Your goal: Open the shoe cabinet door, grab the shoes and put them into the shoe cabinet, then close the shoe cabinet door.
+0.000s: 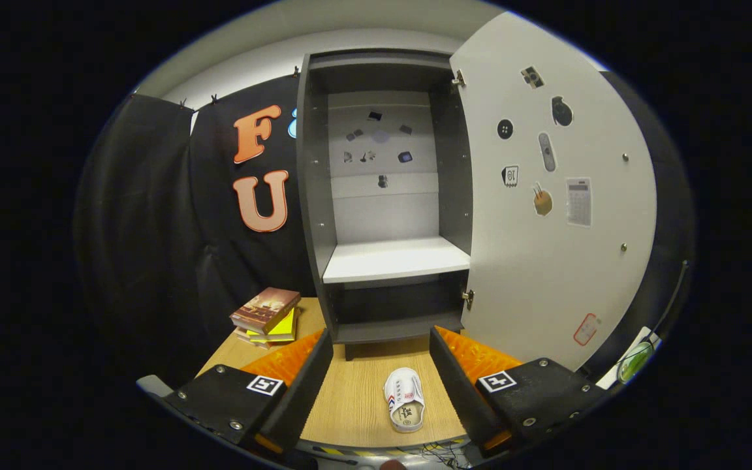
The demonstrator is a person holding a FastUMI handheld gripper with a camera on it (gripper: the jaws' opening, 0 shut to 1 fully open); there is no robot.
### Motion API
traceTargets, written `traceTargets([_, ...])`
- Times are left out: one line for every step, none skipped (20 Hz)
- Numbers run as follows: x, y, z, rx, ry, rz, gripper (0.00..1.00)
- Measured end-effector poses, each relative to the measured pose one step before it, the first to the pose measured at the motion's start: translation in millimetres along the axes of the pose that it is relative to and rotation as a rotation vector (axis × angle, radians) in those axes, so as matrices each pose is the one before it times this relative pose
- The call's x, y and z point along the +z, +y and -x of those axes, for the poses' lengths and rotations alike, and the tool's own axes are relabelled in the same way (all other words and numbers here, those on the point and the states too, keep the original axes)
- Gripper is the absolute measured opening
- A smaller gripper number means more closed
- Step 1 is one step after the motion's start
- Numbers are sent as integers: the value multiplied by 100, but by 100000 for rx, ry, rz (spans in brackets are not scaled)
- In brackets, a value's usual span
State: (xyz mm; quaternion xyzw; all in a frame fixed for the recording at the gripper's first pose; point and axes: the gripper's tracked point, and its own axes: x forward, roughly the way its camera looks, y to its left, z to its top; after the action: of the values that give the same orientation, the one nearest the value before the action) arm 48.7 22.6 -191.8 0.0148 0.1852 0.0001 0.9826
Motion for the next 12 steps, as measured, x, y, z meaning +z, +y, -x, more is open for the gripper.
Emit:
traceTargets([-926,-229,-663,-395,1978,222,93])
traceTargets([-984,-214,-636,-224,2286,5,93])
traceTargets([-960,-62,-605,121,2285,-475,93])
traceTargets([-947,-84,-645,19,2507,-613,93])
traceTargets([-1061,-91,-746,-79,2394,-575,93])
traceTargets([-1032,-125,-740,-143,2415,-466,93])
traceTargets([-978,-64,-703,-70,2340,-462,93])
traceTargets([-998,3,-671,100,2546,-500,93])
traceTargets([-1097,24,-683,62,2598,-398,93])
traceTargets([-1075,-24,-675,-4,2676,-311,93])
traceTargets([-1092,10,-775,-85,2290,-302,93])
traceTargets([-454,61,-1427,-279,2245,-288,93])
